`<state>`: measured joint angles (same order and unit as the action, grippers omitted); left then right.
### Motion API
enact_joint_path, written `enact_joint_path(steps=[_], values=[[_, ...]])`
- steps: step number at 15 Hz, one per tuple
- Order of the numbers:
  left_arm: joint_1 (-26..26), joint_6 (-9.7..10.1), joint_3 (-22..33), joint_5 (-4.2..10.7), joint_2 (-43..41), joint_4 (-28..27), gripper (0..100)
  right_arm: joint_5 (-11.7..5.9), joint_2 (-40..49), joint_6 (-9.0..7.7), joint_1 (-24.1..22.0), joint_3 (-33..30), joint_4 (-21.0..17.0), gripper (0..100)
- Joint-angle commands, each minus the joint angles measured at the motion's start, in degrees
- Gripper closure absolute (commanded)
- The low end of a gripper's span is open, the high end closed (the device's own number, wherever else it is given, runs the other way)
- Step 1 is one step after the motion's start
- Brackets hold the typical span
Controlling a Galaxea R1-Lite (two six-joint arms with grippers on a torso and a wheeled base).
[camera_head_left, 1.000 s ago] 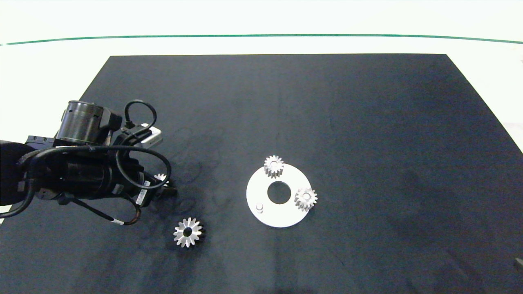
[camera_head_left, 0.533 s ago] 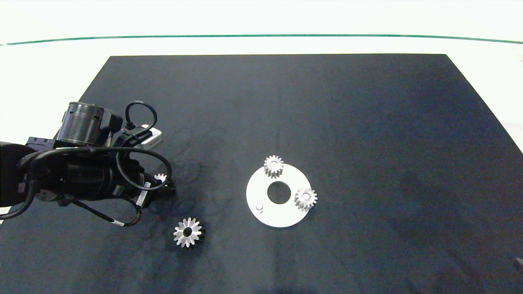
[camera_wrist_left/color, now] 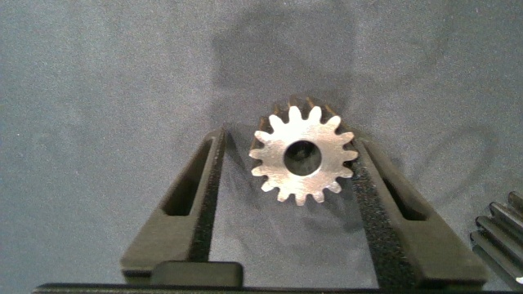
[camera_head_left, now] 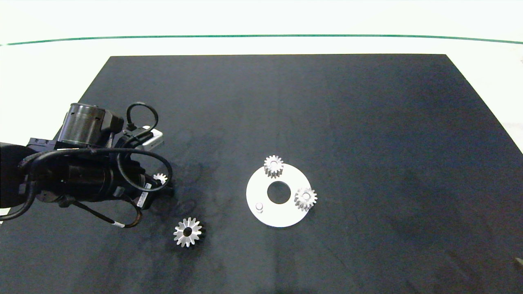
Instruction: Remove an incorrectly installed larger gear and replace it with the correct smaller gear
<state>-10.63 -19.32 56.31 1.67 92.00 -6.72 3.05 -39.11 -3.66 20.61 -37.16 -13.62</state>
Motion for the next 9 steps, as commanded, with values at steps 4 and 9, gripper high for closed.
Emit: enact_joint_path(steps=[4,9], values=[[0.0,-0.1,-0.06,0.09,0.19,-0.05,59,0.03,0.0,-0.03,-0.05,0.07,-0.09,0],[-0.18,-0.1,-0.06,0.09,0.19,-0.05,70,0.03,0.0,-0.03,-0.05,0.07,-0.09,0]])
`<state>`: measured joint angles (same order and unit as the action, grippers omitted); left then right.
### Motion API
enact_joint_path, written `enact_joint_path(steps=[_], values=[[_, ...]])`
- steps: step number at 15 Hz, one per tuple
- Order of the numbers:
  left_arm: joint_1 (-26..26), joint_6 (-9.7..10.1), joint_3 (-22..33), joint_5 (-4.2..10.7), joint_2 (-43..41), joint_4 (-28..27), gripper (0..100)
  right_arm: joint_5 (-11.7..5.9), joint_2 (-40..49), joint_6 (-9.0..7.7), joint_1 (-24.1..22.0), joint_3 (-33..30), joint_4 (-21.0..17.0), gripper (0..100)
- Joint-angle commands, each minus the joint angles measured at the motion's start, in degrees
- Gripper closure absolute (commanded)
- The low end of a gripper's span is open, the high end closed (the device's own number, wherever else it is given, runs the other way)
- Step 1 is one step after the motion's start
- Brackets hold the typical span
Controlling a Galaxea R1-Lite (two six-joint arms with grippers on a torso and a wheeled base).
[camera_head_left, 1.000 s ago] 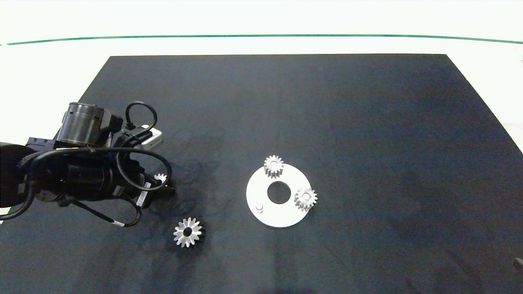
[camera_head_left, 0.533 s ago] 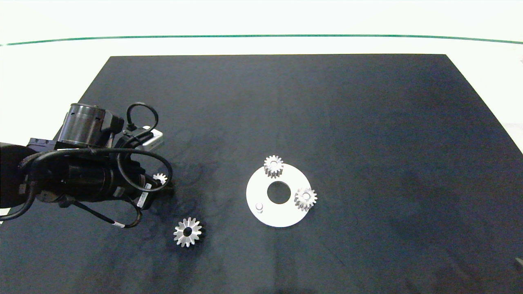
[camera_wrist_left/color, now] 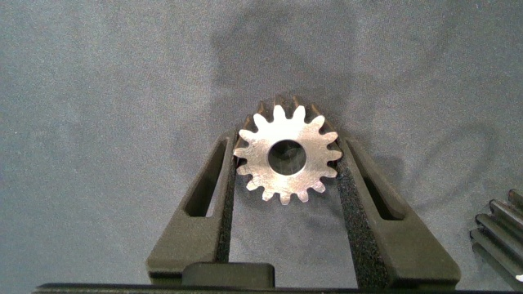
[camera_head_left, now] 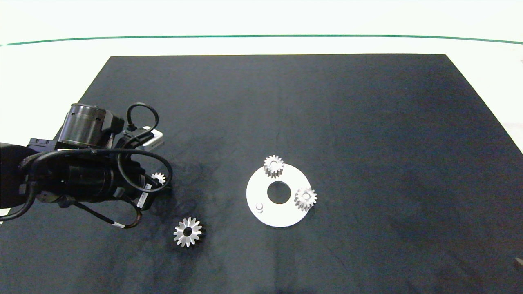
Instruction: Remove an incorrectly installed larger gear and replace it with the correct smaller gear
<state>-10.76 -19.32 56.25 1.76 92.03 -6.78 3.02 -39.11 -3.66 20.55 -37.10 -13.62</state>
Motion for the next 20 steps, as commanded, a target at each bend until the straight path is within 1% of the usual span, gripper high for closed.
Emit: enact_joint_path(steps=[1,9,10,12,14,16,18,20], values=[[0.04,-0.1,0.0,0.0,0.17,0.01,71,0.05,0.0,-0.03,0.01,0.01,-0.09,0],[-0.13,-0.19,-0.09,-0.09,-0.01,-0.25,88,-0.03,0.0,-0.03,0.1,-0.08,-0.09,0],[-0.13,-0.19,0.09,-0.09,-0.44,-1.84,89,-0.03,0.0,-0.12,0.1,-0.08,-0.09,0],[-0.66,-0.19,0.44,-0.09,-2.38,-3.59,90,-0.03,0.0,-0.12,0.1,-0.08,-0.09,0],[-1.54,-0.1,0.53,-0.7,-4.49,-4.74,90,0.05,0.0,-0.12,0.1,-0.08,-0.09,0],[-2.95,0.07,0.53,-0.7,-6.77,-6.14,90,0.05,0.08,-0.12,0.1,-0.08,-0.18,0],[-4.53,0.6,0.0,-0.79,-9.5,-6.49,90,-0.03,0.44,-0.12,0.1,-0.08,-0.18,0],[-6.64,1.92,-0.26,-0.79,-12.13,-8.43,90,0.05,0.7,-0.12,0.1,0.01,-0.18,0]])
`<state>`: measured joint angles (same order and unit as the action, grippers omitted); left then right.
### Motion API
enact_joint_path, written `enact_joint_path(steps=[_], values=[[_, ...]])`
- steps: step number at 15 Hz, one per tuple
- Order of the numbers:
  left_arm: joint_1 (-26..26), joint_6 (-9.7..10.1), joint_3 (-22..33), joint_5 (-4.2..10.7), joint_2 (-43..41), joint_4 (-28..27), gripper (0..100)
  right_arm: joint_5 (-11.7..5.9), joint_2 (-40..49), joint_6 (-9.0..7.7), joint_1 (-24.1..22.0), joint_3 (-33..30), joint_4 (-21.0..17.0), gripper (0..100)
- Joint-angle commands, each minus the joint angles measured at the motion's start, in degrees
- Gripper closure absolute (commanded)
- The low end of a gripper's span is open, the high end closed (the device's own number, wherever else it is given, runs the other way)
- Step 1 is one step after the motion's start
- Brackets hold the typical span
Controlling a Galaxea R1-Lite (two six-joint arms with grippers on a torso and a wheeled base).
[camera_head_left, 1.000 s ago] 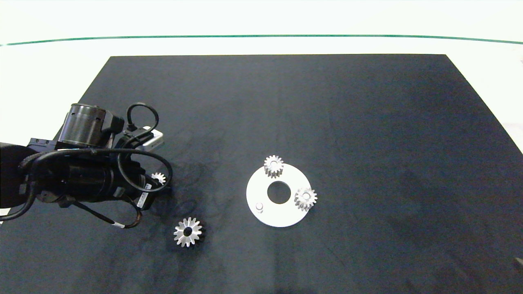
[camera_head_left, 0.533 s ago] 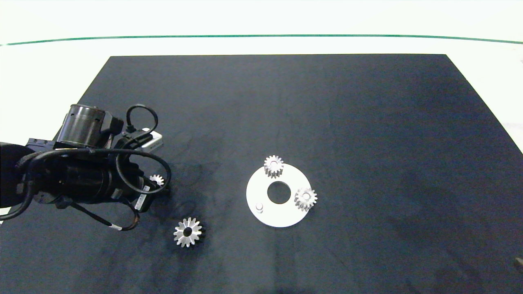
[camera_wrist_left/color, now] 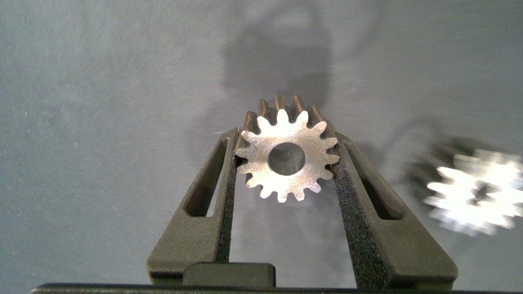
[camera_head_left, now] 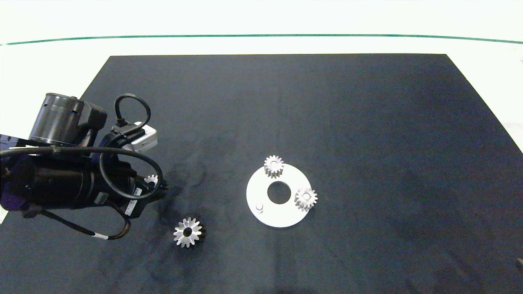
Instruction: Remove an incorrectly installed larger gear and replace it with the correct smaller gear
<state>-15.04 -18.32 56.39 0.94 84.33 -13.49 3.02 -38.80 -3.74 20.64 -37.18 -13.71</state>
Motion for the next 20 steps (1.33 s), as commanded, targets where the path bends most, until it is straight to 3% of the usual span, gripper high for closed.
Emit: enact_joint_path(steps=[1,4,6,13,15,20], values=[[-4.12,1.18,-0.5,0.03,-5.67,-2.59,90,0.05,0.48,-0.04,0.02,0.18,-0.35,0],[-10.88,2.33,-2.17,1.43,-7.43,-3.29,90,0.14,1.27,-0.04,0.02,0.09,-1.49,0],[-16.07,2.85,-3.57,5.83,-7.61,-3.12,90,0.14,2.06,-0.04,-0.07,0.09,-1.75,0],[-26.27,3.47,-2.96,12.24,-4.62,-1.45,90,0.14,3.03,0.05,-0.07,-0.08,-2.46,0],[-28.64,3.47,-2.34,13.65,-2.86,-0.39,90,0.14,3.21,0.05,-0.07,-0.08,-2.46,0],[-31.28,3.47,2.23,13.83,2.68,-0.22,90,0.23,3.12,0.05,0.02,-0.08,-2.46,0]])
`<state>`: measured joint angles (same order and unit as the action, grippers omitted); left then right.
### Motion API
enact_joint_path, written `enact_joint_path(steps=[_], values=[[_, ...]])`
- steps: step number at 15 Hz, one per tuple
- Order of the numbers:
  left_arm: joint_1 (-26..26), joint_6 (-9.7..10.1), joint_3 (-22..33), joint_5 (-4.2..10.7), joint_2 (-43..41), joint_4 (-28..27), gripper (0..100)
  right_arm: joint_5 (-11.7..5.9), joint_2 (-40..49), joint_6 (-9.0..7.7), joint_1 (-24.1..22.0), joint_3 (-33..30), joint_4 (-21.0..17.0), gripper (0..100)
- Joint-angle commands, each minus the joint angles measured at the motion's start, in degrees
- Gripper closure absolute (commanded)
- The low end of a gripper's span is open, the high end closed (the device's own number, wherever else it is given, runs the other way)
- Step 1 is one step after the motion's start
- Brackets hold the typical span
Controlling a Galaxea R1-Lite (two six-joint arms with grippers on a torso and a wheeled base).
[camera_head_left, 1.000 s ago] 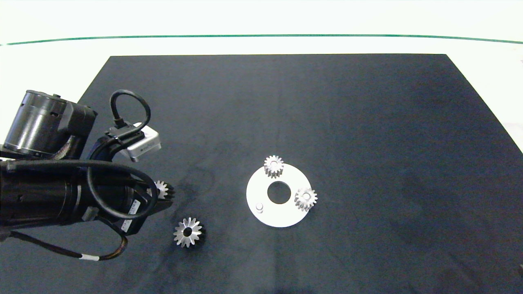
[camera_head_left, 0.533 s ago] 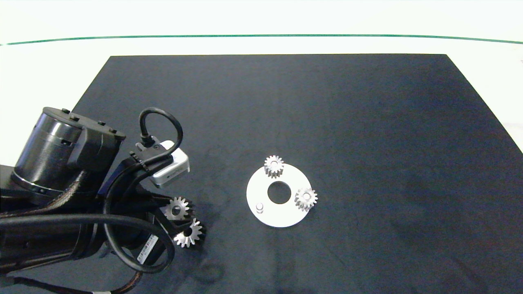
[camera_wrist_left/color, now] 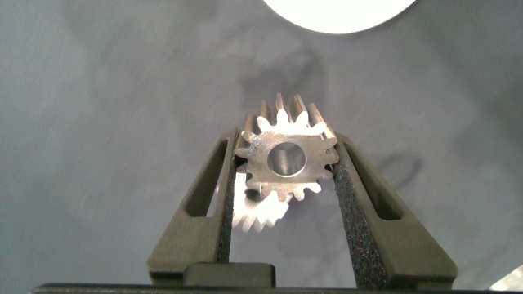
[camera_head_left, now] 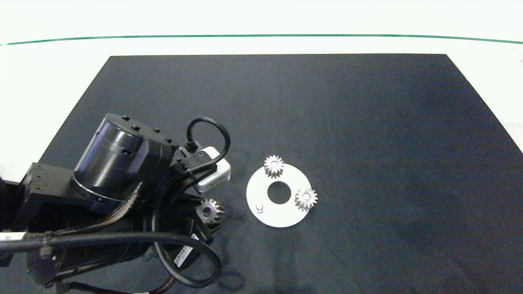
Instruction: Remove an incorrectly installed larger gear and replace it with the correct smaller gear
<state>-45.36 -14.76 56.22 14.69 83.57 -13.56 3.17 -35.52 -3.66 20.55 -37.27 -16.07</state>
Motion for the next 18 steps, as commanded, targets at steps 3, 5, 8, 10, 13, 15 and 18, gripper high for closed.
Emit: enact_joint_path(steps=[3,5,8,10,13,15,18], values=[[-2.19,-0.18,5.12,0.16,6.08,-0.24,90,0.26,-0.34,0.05,0.01,0.18,-0.1,0],[-2.71,-0.18,6.44,0.16,7.75,-0.33,90,0.26,-0.25,0.05,0.1,0.26,-0.1,0],[-3.86,-0.18,8.38,0.16,9.6,-0.33,90,0.35,0.02,0.05,0.1,0.44,-0.1,0],[-4.3,-0.18,9.43,0.34,10.65,-0.33,90,0.35,-0.07,0.05,0.1,0.44,-0.1,0],[-4.47,-0.18,10.66,0.52,12.23,-0.33,90,0.35,-0.07,0.14,0.1,0.7,-0.1,0],[-4.82,-0.18,11.54,1.22,13.03,-0.33,90,0.43,-0.07,0.14,0.1,0.7,-0.02,0],[-5.35,-0.35,11.89,1.39,14.08,-0.24,90,0.35,0.02,0.14,0.1,0.7,-0.02,0]])
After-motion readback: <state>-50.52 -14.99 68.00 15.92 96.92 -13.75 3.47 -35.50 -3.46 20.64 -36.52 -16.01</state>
